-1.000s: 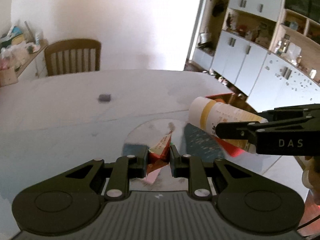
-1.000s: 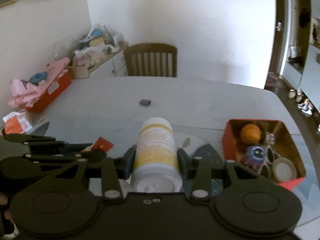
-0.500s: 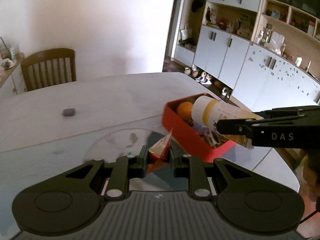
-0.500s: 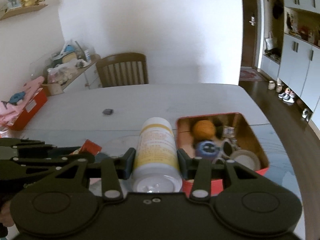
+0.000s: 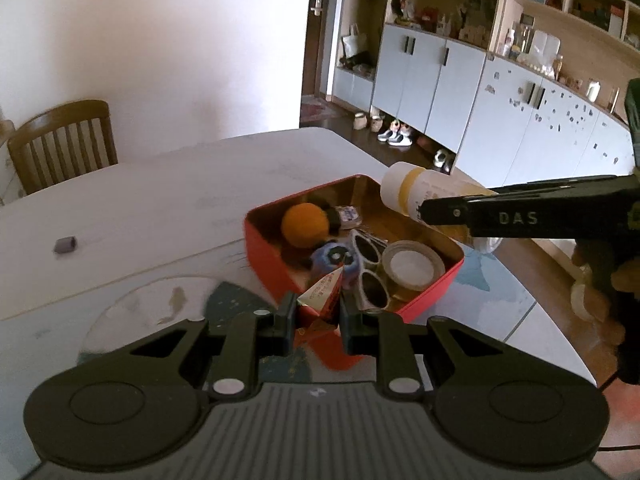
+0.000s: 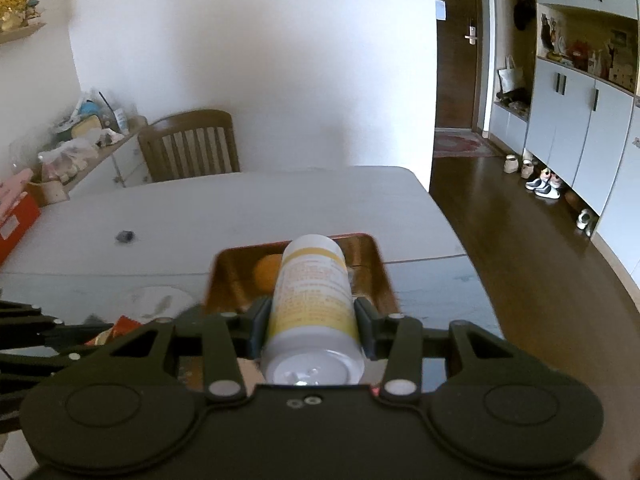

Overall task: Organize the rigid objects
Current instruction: 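Carry wrapper and white bottle into the red tin box and open both tools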

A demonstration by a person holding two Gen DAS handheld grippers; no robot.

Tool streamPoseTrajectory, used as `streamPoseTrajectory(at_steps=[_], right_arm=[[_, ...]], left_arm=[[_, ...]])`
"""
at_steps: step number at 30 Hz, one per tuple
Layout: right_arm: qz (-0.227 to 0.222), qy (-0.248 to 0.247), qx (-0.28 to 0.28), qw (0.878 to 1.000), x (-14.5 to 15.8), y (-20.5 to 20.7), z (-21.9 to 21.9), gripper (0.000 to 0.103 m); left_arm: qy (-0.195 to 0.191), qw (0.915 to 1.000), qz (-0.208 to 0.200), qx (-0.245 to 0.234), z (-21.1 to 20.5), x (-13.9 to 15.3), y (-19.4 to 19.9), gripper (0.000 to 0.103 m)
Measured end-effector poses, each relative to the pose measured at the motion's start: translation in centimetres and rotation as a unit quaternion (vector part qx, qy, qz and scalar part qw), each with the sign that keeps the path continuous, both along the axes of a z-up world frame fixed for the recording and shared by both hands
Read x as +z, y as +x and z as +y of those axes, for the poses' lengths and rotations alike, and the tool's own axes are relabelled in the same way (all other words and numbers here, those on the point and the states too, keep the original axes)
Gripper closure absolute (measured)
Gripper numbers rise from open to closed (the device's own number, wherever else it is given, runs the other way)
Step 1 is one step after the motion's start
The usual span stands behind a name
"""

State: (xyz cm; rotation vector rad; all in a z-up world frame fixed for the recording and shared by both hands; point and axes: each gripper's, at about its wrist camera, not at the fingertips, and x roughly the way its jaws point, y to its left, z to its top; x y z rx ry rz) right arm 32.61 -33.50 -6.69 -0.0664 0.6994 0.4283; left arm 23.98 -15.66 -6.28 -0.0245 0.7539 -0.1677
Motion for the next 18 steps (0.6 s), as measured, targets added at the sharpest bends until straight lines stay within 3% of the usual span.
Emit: streamPoseTrajectory(at_steps=[18], right_arm=[[0.028, -0.031, 0.074, 0.996, -3.8, 6.0, 0.0, 0.059]], left_arm=[[0.034, 0.9953, 0.088, 0.022, -5.5, -4.6, 8.3, 0.082]])
